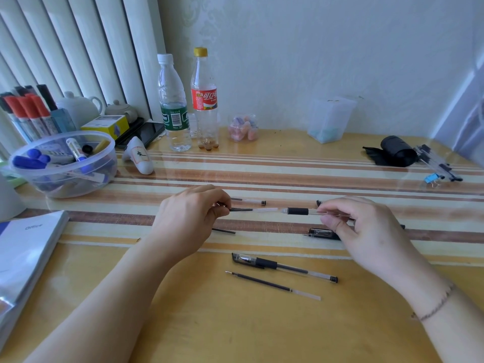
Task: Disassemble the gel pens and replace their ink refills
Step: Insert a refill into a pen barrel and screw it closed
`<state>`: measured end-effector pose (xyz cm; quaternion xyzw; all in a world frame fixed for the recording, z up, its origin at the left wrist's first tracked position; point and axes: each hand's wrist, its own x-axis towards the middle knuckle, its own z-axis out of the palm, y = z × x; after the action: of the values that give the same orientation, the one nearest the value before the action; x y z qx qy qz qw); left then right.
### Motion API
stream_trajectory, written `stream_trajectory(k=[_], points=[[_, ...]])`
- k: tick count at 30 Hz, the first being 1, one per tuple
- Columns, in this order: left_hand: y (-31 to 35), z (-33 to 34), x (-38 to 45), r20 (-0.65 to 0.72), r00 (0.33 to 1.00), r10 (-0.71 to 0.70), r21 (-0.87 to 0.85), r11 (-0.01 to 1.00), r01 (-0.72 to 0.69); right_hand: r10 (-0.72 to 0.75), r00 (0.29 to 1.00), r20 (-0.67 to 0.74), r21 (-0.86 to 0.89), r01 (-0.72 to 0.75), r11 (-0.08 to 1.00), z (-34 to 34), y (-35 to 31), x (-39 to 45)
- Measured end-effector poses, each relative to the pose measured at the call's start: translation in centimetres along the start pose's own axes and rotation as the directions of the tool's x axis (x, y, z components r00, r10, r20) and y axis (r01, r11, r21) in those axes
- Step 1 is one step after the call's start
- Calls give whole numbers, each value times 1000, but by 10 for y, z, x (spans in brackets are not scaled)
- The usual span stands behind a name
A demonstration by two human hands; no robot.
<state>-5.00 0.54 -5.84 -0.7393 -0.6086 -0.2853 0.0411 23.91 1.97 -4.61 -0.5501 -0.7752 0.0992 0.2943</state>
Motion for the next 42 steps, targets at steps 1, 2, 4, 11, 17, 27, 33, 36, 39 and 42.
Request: stream_trajectory(k=[1,2,4,11,17,27,33,36,39,42], points=[[1,0,0,2,1000,4,0,1000,-4,2,1000,4,0,-2,1000,0,-1,0],[2,-1,0,3,1000,9,-1,1000,-9,1,1000,7,3,-1,1000,0,-2,0],[2,-1,0,3,1000,19,0,1000,-19,-5,1000,8,10,5,1000,0,-3,-1],[0,3,0,36,999,4,-6,1000,-3,10,1000,-5,11,-10,1000,1,-3,-1],[-1,1,0,18,1000,-6,-17,1000,6,14,1000,-3,12,-14,1000,-1,-2,0],[0,0,0,32,999,17,-1,1000,-17,-22,1000,-11,33,23,999,0,-5,-1],[0,-1,0,42,999,31,16,999,-32,-47,999,18,4,47,999,-1,-5,-2],[1,-3,0,31,999,40,37,998,-41,-55,999,2,-12,55,998,-3,-4,-2],[2,-4,-1,15,997,78,84,993,-79,-82,997,12,-59,83,995,-5,-4,-2],[2,-5,-1,-10,996,85,86,993,-84,-69,996,51,-63,72,995,-10,-4,-2]])
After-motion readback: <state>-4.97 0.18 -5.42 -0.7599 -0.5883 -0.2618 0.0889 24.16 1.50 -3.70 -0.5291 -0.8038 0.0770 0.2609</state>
